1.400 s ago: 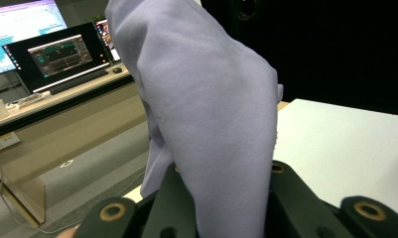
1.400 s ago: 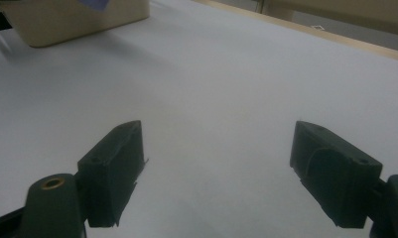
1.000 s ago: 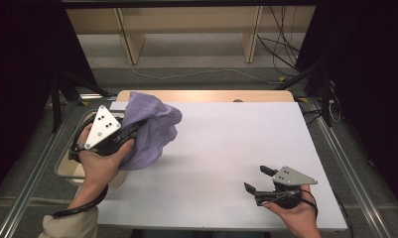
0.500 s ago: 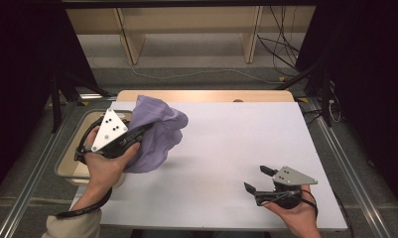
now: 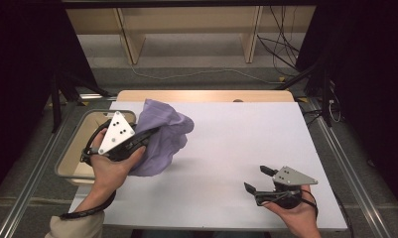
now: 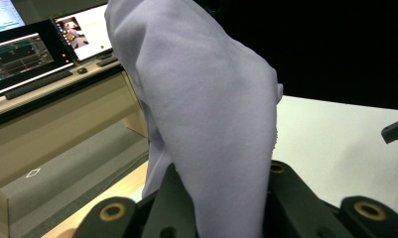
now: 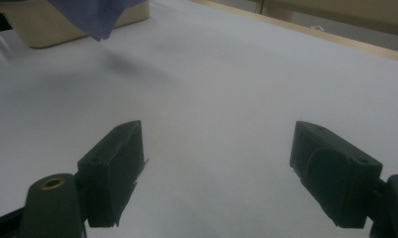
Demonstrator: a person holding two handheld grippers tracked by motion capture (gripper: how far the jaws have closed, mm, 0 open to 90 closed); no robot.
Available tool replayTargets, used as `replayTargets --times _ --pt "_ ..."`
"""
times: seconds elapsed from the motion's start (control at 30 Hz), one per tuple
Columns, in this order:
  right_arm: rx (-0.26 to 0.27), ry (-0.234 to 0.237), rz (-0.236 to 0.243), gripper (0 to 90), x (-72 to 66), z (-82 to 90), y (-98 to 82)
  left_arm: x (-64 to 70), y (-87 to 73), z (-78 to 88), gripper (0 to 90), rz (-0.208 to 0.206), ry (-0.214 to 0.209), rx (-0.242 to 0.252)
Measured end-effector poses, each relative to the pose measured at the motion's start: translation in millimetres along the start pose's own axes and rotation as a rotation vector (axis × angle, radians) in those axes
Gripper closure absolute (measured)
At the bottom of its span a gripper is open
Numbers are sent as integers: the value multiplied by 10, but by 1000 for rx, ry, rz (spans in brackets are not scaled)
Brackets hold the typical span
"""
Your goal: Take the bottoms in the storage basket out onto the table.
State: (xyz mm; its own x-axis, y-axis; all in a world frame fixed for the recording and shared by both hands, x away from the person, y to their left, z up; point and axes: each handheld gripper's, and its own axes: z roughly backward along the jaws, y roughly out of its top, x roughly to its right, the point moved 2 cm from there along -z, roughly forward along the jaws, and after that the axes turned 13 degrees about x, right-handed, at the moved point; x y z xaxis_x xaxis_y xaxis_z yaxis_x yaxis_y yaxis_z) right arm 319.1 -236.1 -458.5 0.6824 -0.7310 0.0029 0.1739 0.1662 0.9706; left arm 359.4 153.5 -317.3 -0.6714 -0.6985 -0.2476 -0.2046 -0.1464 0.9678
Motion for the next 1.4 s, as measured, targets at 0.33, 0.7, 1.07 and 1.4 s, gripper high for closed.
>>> replayTargets --times 0.33,0.7,1.07,1.4 --pt "1 -1 -4 221 2 0 -1 73 -26 -43 841 5 -28 -8" --pt "0 0 -1 221 1 0 -3 160 -48 -84 841 15 -64 -15" --pt "0 0 0 221 1 0 -2 255 -70 -127 841 20 -106 -26" --pt "1 0 0 221 0 0 -1 346 -94 -169 841 24 -140 -36"
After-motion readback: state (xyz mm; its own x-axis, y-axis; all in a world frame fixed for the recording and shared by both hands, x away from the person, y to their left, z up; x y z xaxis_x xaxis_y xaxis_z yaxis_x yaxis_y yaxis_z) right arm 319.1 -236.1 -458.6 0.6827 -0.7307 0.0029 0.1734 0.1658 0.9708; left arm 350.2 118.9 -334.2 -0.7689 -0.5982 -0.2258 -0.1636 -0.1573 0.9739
